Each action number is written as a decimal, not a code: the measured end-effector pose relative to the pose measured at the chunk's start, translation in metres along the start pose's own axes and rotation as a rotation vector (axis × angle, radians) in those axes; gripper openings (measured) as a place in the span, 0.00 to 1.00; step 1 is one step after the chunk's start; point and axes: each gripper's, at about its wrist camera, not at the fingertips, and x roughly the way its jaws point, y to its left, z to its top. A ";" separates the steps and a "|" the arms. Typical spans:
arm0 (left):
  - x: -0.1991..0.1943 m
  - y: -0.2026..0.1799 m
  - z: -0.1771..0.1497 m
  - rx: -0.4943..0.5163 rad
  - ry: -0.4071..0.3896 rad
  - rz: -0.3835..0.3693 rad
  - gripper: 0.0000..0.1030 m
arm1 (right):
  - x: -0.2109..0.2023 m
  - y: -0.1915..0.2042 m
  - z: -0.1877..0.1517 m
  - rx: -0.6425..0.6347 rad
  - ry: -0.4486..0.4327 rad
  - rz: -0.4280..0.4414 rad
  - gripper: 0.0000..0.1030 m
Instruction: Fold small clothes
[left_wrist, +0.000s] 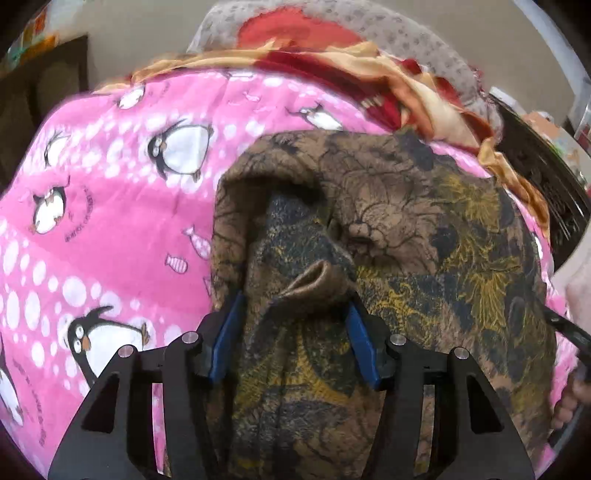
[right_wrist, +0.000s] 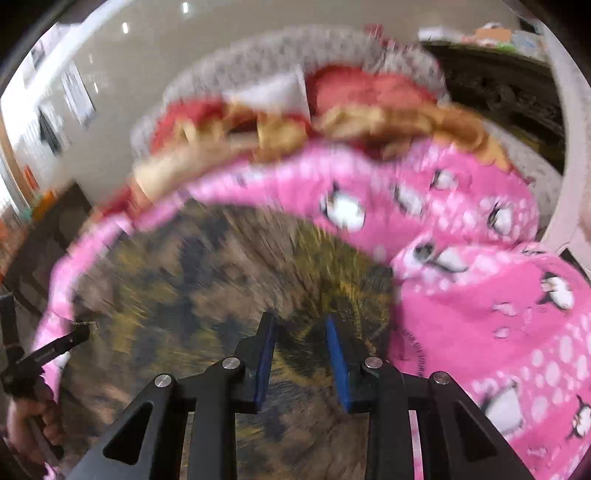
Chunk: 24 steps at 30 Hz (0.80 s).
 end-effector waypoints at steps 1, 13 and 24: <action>-0.002 0.000 -0.003 0.008 -0.022 -0.001 0.54 | 0.003 -0.005 -0.003 0.013 -0.025 0.016 0.26; 0.000 -0.003 -0.004 0.022 -0.044 -0.036 0.66 | -0.051 0.015 0.018 -0.018 -0.181 -0.092 0.35; 0.003 -0.008 -0.002 0.044 -0.028 -0.066 0.79 | -0.008 0.031 0.009 -0.043 0.022 -0.017 0.45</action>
